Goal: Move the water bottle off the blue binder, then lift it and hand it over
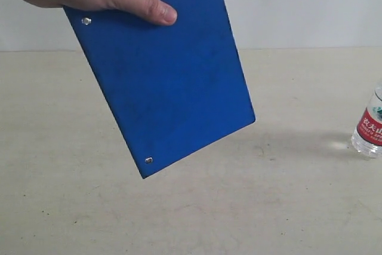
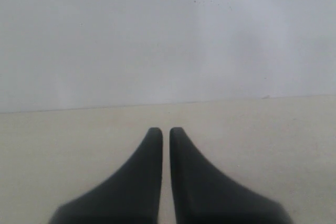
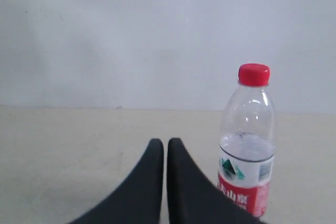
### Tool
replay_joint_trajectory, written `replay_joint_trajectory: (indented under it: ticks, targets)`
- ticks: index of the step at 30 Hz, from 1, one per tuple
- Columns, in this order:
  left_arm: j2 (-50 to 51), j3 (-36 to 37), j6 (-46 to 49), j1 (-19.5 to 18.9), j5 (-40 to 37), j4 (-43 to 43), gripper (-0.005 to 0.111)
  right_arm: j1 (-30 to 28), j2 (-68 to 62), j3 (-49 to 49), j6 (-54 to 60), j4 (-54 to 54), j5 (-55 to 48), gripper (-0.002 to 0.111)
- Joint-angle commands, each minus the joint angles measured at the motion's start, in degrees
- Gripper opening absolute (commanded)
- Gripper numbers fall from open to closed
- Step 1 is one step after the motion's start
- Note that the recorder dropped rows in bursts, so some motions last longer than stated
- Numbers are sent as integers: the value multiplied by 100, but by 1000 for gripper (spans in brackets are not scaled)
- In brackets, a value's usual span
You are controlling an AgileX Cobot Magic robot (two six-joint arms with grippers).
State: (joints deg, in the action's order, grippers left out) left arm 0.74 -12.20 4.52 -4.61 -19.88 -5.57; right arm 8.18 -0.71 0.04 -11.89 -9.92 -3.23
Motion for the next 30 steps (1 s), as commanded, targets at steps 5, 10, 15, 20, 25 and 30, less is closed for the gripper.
replay_joint_trajectory:
  ticks: [5, 10, 15, 20, 25, 30]
  targets:
    - [-35, 23, -64, -4, 38, 31, 5, -30, -116, -4, 738, -194, -1640, 0]
    - [-35, 23, -64, -4, 38, 31, 5, -18, -116, -4, 747, 724, -1512, 0]
    - [-35, 23, -64, -4, 38, 31, 5, -18, -116, -4, 1189, 1212, -1542, 0]
    - [-35, 23, -64, -4, 49, 31, 5, -536, 71, -4, 1293, 1132, -1559, 0]
    - [-30, 23, -64, -4, 53, 43, 5, -1247, 71, -4, 1370, 1160, -1777, 0]
    - [-30, 23, -64, -4, 42, 43, 5, -866, 71, -4, 1356, 1135, -1766, 0]
